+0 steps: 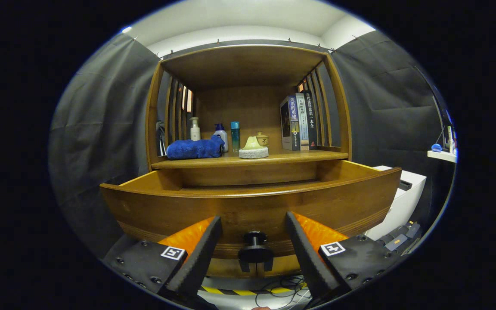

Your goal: Pull open the drawer, take out the items inside it, and place them on the countertop above the cabinet.

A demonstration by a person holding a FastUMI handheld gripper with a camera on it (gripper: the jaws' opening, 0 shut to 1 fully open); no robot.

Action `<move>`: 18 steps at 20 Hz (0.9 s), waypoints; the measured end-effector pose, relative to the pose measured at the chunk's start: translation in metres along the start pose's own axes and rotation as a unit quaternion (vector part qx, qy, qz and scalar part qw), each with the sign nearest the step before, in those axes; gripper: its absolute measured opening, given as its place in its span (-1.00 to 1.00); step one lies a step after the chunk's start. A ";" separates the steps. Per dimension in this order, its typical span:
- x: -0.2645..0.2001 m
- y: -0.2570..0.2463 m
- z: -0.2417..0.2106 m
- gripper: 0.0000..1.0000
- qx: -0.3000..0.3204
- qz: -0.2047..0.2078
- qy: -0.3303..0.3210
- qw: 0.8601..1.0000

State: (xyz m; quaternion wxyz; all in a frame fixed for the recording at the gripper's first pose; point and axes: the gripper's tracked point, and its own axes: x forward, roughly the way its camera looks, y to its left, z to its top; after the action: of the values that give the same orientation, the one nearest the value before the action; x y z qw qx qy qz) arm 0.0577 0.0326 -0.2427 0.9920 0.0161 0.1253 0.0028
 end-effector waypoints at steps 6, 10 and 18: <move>0.031 0.002 0.010 0.97 0.002 0.000 0.003 1.000; 0.055 0.002 0.013 0.97 0.000 0.000 0.015 1.000; 0.107 0.006 0.019 0.97 0.001 0.001 0.023 1.000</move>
State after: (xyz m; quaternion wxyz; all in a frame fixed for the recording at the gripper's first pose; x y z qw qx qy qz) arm 0.1665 0.0393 -0.2506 0.9888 0.0172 0.1483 0.0037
